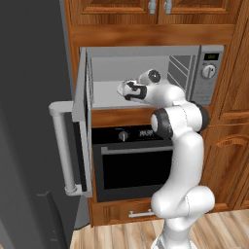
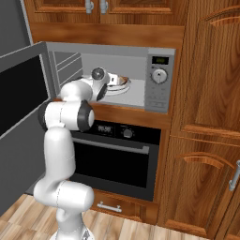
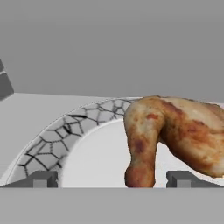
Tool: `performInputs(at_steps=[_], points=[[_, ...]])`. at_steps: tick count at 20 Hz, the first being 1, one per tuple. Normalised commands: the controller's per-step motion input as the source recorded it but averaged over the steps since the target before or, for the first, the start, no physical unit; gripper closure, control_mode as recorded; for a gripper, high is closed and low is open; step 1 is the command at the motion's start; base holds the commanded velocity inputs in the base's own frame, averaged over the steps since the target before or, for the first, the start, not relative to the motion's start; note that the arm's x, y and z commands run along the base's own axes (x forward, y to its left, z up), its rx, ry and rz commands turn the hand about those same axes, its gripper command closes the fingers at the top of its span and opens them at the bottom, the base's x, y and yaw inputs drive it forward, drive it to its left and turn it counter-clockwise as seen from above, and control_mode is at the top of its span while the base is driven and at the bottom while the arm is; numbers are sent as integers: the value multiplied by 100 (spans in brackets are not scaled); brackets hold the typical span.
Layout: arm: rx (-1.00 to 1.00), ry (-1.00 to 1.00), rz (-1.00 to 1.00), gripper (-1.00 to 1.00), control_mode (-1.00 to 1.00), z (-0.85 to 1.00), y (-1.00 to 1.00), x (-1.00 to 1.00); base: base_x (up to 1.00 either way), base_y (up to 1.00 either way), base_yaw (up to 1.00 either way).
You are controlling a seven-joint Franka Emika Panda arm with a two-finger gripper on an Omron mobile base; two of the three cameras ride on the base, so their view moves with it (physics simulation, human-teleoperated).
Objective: Transport the chicken drumstick from the fridge to the microwave and turn on the microwave.
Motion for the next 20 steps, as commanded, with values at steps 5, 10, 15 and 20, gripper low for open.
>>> performInputs(at_steps=[5, 10, 15, 20], points=[[-2, -7, 0, -100, -100, 2, 0, -18, 0, 0, 0], [0, 0, 0, -100, -100, 24, -1, -8, 0, 0, 0], [0, 0, 0, -100, -100, 28, -4, -14, 0, 0, 0], [0, 0, 0, -100, -100, 18, -4, -32, 0, 0, 0]])
